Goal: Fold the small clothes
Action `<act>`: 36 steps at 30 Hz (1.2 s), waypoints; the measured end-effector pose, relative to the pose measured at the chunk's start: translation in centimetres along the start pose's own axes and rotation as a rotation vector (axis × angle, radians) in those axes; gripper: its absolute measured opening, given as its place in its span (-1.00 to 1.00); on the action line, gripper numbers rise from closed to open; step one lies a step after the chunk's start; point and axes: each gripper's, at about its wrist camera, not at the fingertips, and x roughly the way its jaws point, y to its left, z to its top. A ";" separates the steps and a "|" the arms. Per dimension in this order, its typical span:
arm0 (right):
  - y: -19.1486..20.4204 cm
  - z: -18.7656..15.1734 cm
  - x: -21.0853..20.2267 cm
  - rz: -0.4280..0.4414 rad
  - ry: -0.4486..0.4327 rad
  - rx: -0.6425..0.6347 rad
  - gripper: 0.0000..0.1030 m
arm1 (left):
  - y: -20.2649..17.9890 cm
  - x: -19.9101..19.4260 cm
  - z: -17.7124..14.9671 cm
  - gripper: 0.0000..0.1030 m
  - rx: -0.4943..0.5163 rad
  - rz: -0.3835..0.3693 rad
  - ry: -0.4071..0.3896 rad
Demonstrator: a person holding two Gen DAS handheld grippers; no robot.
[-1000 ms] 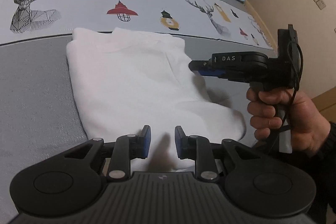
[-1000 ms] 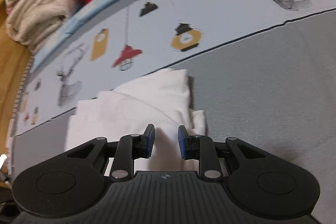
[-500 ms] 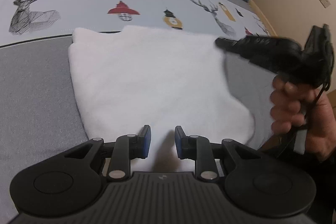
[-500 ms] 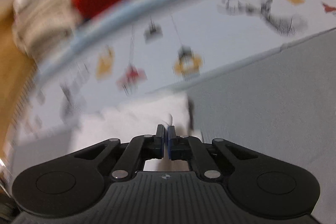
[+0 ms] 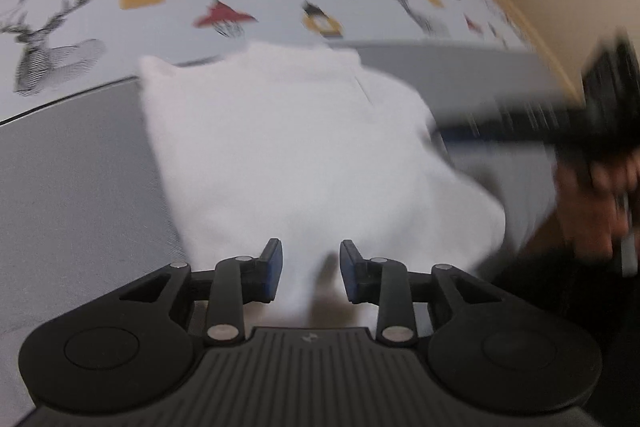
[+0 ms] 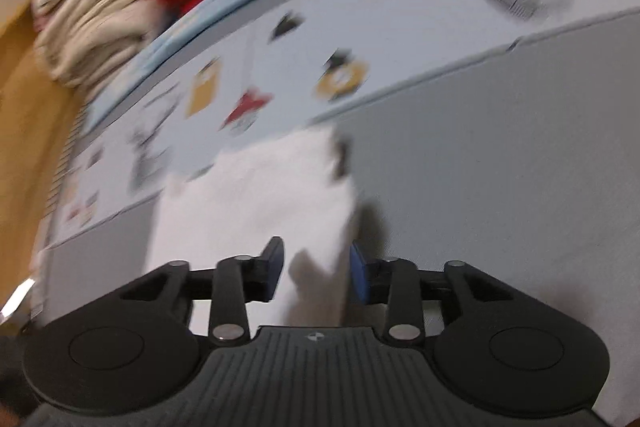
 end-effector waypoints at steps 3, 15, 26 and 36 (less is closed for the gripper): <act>-0.1 -1.5 -0.4 0.053 0.109 -0.076 -0.24 | 1.1 -0.5 0.3 -0.32 -0.057 0.007 -0.024; -1.1 -5.2 -2.5 0.048 0.213 -0.266 -0.79 | 1.5 0.9 0.0 0.07 -0.124 0.114 0.062; 0.4 -3.3 -2.3 0.003 0.161 -0.290 -0.39 | 0.8 3.9 -3.6 0.07 0.131 0.177 0.269; 0.0 1.5 1.5 -0.116 -0.017 -0.003 -0.11 | 5.6 0.3 -0.6 0.12 -0.166 0.048 0.040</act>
